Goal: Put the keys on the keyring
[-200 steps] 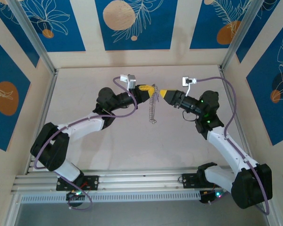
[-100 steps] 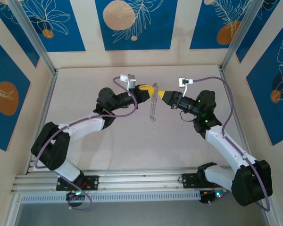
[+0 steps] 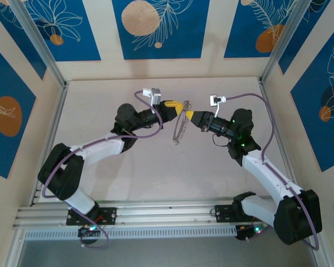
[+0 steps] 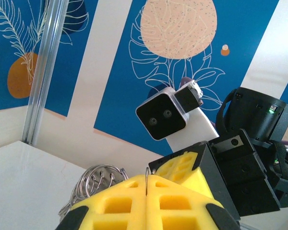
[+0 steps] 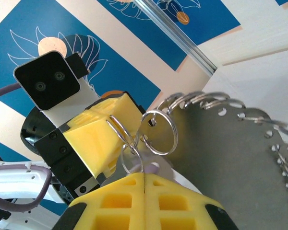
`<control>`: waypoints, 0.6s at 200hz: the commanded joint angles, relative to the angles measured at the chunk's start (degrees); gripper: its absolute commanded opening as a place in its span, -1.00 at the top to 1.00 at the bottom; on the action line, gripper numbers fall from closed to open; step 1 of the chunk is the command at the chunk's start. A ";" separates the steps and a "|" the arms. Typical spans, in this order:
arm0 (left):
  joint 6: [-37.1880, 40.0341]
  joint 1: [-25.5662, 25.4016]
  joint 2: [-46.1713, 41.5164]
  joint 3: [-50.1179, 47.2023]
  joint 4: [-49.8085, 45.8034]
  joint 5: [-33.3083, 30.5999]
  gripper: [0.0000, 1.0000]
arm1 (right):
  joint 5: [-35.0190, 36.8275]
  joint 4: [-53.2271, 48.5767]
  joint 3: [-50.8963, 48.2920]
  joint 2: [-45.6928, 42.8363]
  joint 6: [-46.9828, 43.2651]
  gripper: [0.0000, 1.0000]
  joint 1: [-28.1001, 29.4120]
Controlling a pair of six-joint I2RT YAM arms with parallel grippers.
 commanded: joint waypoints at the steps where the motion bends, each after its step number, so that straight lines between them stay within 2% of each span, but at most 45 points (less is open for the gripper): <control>1: -0.76 -0.54 0.11 1.93 5.19 0.81 1.00 | -0.47 -1.41 -0.70 -1.25 -1.39 1.00 0.71; 12: -0.94 -0.61 0.20 1.86 5.42 0.85 1.00 | -1.00 -2.25 -0.15 -1.60 -1.83 0.99 0.71; 40: -1.40 -0.46 0.46 2.15 5.46 1.33 1.00 | -0.54 -6.93 1.39 -3.86 -3.71 0.50 -0.29; 68: -2.05 -0.36 0.37 1.95 5.44 1.75 1.00 | 0.91 -8.40 1.49 -7.13 -2.79 0.24 -4.45; 89: -4.04 -0.11 0.94 2.06 6.97 1.94 1.00 | 1.97 -7.44 2.14 -7.86 -1.82 -0.06 -6.48; 120: -9.34 0.26 2.64 2.19 12.12 1.94 1.00 | 2.38 -2.70 3.50 -5.46 0.15 -0.14 -6.99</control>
